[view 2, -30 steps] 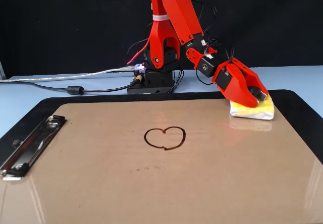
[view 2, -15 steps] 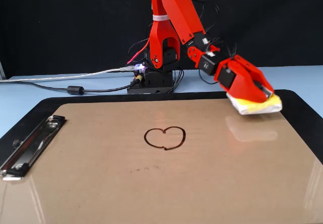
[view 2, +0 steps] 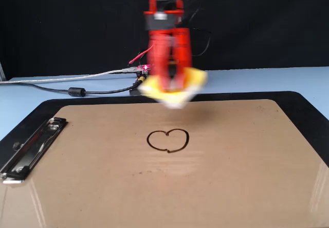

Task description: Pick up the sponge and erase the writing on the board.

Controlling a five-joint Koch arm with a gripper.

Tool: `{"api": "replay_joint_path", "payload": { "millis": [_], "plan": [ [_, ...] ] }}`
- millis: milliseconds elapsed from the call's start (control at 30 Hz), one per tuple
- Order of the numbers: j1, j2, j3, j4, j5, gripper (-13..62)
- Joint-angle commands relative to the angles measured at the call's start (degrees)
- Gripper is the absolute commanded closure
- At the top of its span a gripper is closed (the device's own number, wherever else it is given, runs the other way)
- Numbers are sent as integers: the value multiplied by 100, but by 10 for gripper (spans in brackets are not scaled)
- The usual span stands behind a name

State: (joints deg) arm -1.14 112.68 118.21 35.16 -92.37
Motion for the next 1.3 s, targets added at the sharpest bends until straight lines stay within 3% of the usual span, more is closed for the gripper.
{"api": "replay_joint_path", "payload": {
  "millis": [0,167,467,567,733,833,933,1167,1267],
  "plan": [
    [149,-343,-211,-923,255,574],
    [167,-712,606,-2004,264,574],
    [316,-176,2795,-4491,272,574],
    [422,-1055,2646,-5089,281,574],
    [598,-3278,703,-5854,281,574],
    [721,-3867,-88,-5818,281,574],
    [844,-3419,729,-5854,281,574],
    [782,-114,3858,-5810,281,574],
    [668,70,4043,-5836,299,574]
  ]
}}
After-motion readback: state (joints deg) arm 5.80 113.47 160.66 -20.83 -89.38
